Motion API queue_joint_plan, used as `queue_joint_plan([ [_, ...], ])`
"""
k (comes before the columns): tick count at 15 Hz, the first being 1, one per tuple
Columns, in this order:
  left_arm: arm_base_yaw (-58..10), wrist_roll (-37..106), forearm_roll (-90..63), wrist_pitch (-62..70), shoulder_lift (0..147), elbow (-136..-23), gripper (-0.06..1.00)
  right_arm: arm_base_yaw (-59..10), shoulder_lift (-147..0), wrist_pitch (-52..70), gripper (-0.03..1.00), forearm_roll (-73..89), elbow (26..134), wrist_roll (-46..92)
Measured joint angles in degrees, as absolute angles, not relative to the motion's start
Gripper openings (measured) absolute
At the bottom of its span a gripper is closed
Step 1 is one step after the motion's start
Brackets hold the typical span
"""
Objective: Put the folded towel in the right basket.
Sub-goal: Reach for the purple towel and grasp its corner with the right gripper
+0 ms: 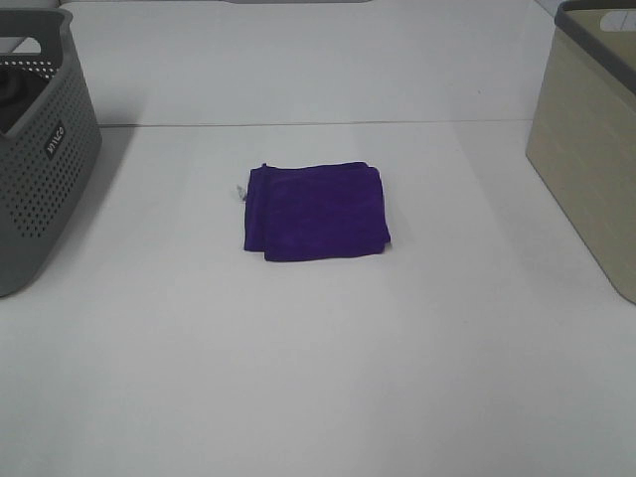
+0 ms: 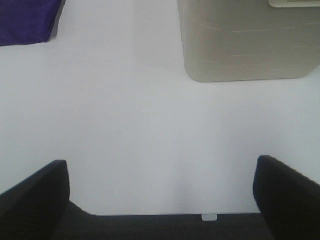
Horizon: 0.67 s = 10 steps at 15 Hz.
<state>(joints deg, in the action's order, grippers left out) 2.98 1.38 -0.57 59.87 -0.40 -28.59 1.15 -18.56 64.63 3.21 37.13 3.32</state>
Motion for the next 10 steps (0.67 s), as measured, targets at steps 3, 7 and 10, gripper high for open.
queue_joint_plan([
  [3, 3.0, 1.4, -0.6, 59.9, -0.4, -28.6, 0.99, 1.1, -36.8, 67.5, 0.96, 3.4, 51.4, 2.7],
  [7, 3.0, 1.4, -0.6, 59.9, -0.4, -28.6, 0.99, 1.1, -58.4, 69.1, 0.96, 7.1, 68.2, 2.3],
  [10, 3.0, 1.4, -0.6, 59.9, -0.4, -28.6, 0.99, 1.1, -69.2, 68.4, 0.96, 16.6, 73.1, 5.6],
])
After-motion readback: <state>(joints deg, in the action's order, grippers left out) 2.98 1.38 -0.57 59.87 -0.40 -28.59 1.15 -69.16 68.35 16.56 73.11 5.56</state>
